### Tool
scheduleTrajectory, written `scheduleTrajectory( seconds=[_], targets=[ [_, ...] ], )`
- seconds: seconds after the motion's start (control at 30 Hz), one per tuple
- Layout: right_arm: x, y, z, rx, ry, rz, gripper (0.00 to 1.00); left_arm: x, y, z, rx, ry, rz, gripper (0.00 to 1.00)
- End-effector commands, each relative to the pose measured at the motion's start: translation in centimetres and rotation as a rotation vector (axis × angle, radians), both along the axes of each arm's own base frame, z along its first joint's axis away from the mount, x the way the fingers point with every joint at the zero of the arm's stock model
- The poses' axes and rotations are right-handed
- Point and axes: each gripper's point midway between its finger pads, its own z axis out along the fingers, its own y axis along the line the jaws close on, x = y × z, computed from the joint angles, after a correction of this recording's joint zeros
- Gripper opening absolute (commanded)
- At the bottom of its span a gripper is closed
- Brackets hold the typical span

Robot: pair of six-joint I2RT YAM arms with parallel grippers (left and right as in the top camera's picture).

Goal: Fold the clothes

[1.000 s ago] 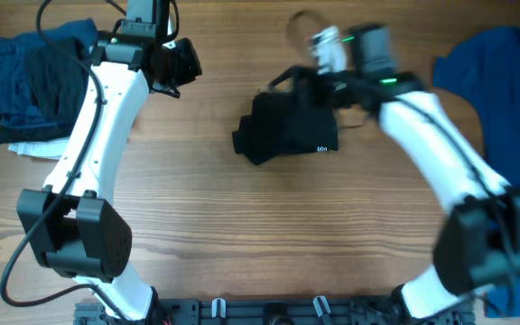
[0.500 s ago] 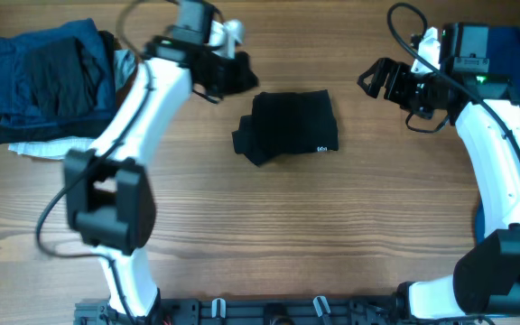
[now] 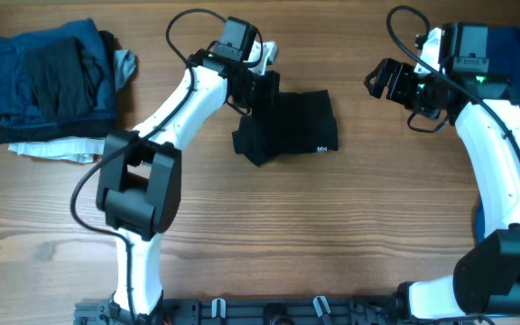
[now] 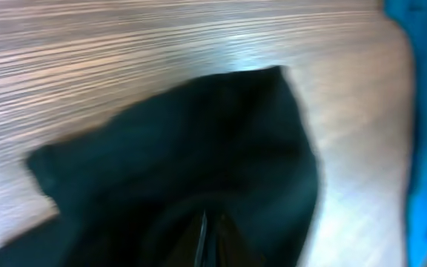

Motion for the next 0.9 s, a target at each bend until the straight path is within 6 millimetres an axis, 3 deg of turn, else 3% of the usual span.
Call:
scheduleTrajectory(
  seconds=[0.0, 0.2, 0.33, 0.43, 0.57, 0.67, 0.77, 0.87],
  targets=[
    [0.2, -0.3, -0.3, -0.028, 0.003, 0.007, 1.0, 0.5, 2.6, -4.5, 0.162, 0.025, 0.047, 0.04],
    [0.2, -0.3, -0.3, -0.028, 0.003, 0.007, 1.0, 0.3, 3.4, -8.0, 0.214, 0.075, 0.056, 0.04],
    [0.2, -0.3, -0.3, -0.028, 0.003, 0.007, 1.0, 0.8, 3.5, -8.3, 0.227, 0.056, 0.064, 0.04],
    [0.2, -0.3, -0.3, -0.028, 0.003, 0.007, 1.0, 1.9, 3.1, -5.2, 0.191, -0.017, 0.076, 0.04],
    [0.2, -0.3, -0.3, -0.028, 0.003, 0.007, 1.0, 2.9, 2.6, 2.3, 0.115, -0.13, 0.128, 0.05],
    [0.2, -0.3, -0.3, -0.028, 0.003, 0.007, 1.0, 2.6, 2.7, 7.3, 0.074, -0.213, 0.135, 0.12],
    [0.2, -0.3, -0.3, -0.028, 0.003, 0.007, 1.0, 1.5, 3.2, 9.5, 0.069, -0.221, 0.137, 0.15],
    [0.2, -0.3, -0.3, -0.028, 0.003, 0.007, 1.0, -0.3, 3.7, 8.4, 0.097, -0.135, 0.129, 0.15]
  ],
)
